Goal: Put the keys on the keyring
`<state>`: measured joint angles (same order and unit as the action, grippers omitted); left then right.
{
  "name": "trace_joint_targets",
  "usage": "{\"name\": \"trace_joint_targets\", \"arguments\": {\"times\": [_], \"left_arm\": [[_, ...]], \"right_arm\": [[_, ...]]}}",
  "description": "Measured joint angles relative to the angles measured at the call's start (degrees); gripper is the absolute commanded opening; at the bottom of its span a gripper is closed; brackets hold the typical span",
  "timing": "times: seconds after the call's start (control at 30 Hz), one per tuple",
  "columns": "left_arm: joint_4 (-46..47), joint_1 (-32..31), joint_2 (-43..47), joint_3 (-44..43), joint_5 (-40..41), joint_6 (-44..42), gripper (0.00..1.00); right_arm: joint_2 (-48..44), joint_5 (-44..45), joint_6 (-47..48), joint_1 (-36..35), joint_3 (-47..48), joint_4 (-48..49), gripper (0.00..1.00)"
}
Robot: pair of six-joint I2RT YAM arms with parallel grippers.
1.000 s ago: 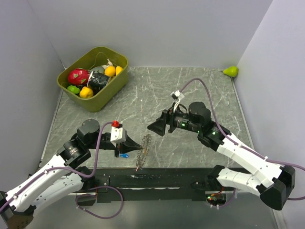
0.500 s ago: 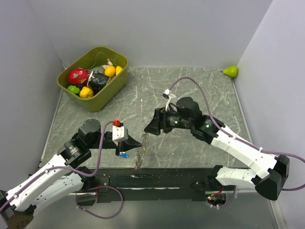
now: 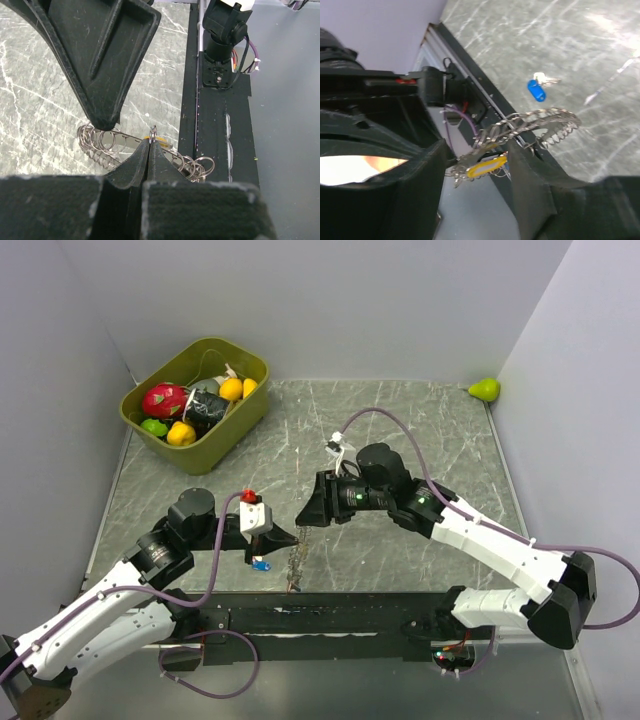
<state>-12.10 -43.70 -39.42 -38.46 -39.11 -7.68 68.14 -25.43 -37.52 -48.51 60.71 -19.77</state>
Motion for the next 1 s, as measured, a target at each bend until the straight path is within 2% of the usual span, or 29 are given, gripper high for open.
{"name": "trace_joint_targets", "arguments": {"times": [0.33, 0.73, 0.87, 0.9, 0.97, 1.0], "left_arm": [[0.00, 0.00, 0.00, 0.00, 0.02, -0.15, 0.01], [0.00, 0.00, 0.02, 0.00, 0.00, -0.09, 0.01], [0.00, 0.00, 0.02, 0.00, -0.02, -0.09, 0.01], [0.00, 0.00, 0.07, 0.00, 0.00, -0.09, 0.01], [-0.13, 0.00, 0.09, 0.02, 0.04, -0.09, 0.01], [-0.17, 0.00, 0.09, 0.07, 0.11, -0.09, 0.01]], "right_arm": [[2.64, -2.08, -1.66, -1.03, 0.00, 1.33, 0.43], [4.66, -3.34, -2.43, -1.68, 0.00, 3.56, 0.39], [6.01, -4.37, -2.99, -1.77, 0.00, 5.46, 0.27], [6.36, -4.57, -3.08, -1.79, 0.00, 5.79, 0.19], [7.26, -5.53, -3.54, -1.79, 0.00, 6.69, 0.11], [7.50, -5.88, -3.45, -1.84, 0.00, 6.97, 0.04]]}}
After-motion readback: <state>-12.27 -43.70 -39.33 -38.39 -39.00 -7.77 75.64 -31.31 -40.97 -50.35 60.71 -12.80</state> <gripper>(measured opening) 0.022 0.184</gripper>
